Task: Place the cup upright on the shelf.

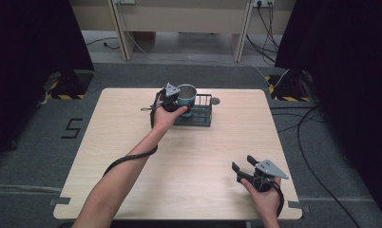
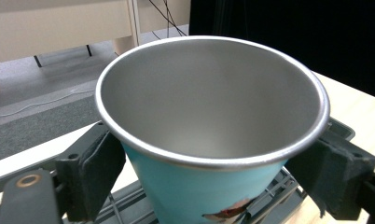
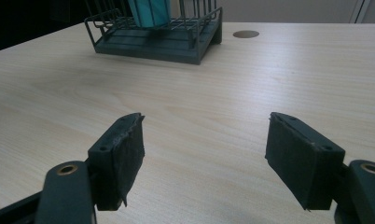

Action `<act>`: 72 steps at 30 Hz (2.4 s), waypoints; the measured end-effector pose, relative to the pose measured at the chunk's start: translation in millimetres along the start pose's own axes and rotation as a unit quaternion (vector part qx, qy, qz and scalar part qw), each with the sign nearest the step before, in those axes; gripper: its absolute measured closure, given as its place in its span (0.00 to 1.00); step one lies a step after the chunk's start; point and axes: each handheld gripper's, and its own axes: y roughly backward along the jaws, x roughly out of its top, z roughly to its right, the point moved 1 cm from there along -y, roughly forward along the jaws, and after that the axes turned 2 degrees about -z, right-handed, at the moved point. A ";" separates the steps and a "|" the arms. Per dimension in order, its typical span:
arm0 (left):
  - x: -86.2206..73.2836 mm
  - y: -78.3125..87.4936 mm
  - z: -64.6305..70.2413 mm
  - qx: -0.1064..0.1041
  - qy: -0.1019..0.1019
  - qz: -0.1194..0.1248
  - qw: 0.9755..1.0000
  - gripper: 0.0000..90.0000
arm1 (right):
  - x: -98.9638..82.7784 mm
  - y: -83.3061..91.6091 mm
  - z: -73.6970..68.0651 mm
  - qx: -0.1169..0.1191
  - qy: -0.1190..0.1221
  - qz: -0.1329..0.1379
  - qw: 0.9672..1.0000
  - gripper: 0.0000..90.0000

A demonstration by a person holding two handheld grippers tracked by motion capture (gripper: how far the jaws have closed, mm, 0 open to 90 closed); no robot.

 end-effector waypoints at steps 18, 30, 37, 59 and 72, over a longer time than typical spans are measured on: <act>1.4 13.7 0.2 -0.003 -0.009 0.010 1.000 0.16 | 0.0 0.0 -0.1 0.000 0.000 0.000 1.000 0.32; -1.7 28.2 -0.4 -0.008 -0.014 0.014 1.000 0.16 | 0.0 -0.1 -0.9 -0.001 0.000 -0.001 1.000 0.32; -1.6 37.7 -0.3 -0.010 -0.015 0.020 1.000 0.16 | 0.0 -0.1 -0.8 -0.001 0.001 -0.001 1.000 0.32; -16.0 74.6 -10.1 -0.007 -0.015 0.023 1.000 0.16 | -0.1 -0.4 -1.8 -0.002 0.000 -0.001 1.000 0.32; -31.2 94.0 -19.9 -0.002 -0.017 0.019 1.000 0.16 | -0.1 -0.4 -1.8 -0.002 -0.001 -0.001 1.000 0.32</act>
